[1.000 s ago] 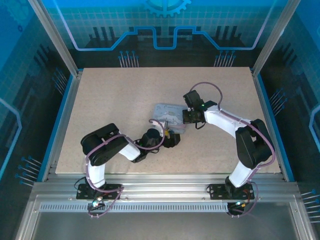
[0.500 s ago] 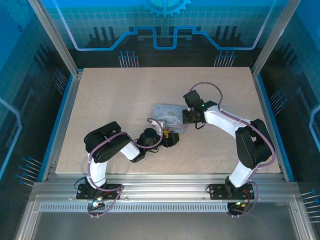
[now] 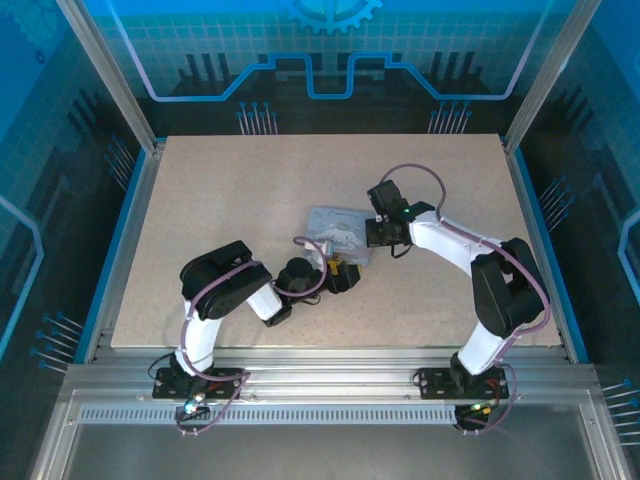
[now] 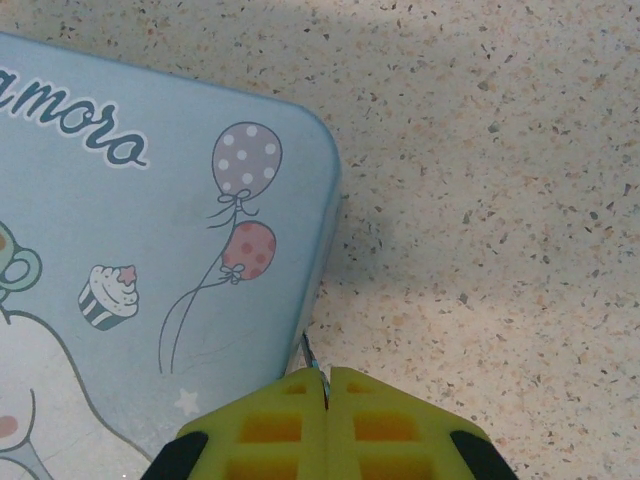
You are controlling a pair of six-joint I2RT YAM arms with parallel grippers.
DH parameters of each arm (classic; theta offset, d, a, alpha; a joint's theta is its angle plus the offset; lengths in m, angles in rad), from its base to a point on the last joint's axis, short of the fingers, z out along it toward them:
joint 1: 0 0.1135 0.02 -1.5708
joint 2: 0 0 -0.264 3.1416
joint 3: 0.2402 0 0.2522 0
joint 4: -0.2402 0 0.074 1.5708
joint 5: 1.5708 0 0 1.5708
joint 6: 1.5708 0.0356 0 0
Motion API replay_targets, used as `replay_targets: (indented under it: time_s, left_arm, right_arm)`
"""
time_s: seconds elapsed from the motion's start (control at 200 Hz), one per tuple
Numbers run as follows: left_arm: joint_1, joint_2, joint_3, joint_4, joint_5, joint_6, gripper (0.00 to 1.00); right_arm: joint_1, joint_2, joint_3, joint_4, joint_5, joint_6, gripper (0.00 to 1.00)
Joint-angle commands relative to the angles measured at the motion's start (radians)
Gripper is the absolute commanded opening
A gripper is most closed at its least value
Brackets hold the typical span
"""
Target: Unlock the padlock with the key
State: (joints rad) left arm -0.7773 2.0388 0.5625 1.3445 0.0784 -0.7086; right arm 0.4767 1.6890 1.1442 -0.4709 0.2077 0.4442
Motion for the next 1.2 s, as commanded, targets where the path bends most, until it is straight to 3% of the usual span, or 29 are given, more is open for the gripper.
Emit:
replay_targets:
  time_s: [0.0,0.23,0.465,0.78,0.976,1.196]
  left_arm:
    - [0.017,0.021,-0.015,0.046,0.05,-0.04,0.67]
    - [0.059,0.009,-0.065,0.037,0.082,-0.073,0.59]
    - [0.082,-0.024,-0.046,-0.094,0.137,-0.065,0.44]
    - [0.1,-0.039,-0.014,-0.21,0.158,-0.054,0.32]
    - [0.11,-0.06,0.002,-0.3,0.162,-0.043,0.18]
    - [0.125,-0.124,0.014,-0.43,0.173,-0.037,0.12]
  right_arm:
    - [0.002,-0.001,-0.012,-0.006,-0.024,-0.001,0.0]
    - [0.002,0.003,-0.012,-0.002,-0.026,-0.001,0.0]
    - [0.002,-0.001,-0.021,0.0,-0.024,0.003,0.0]
    - [0.002,-0.004,-0.026,0.002,-0.025,-0.001,0.0]
    - [-0.001,-0.005,-0.029,0.005,-0.027,-0.002,0.0]
    - [-0.019,-0.016,-0.031,0.005,-0.037,-0.013,0.0]
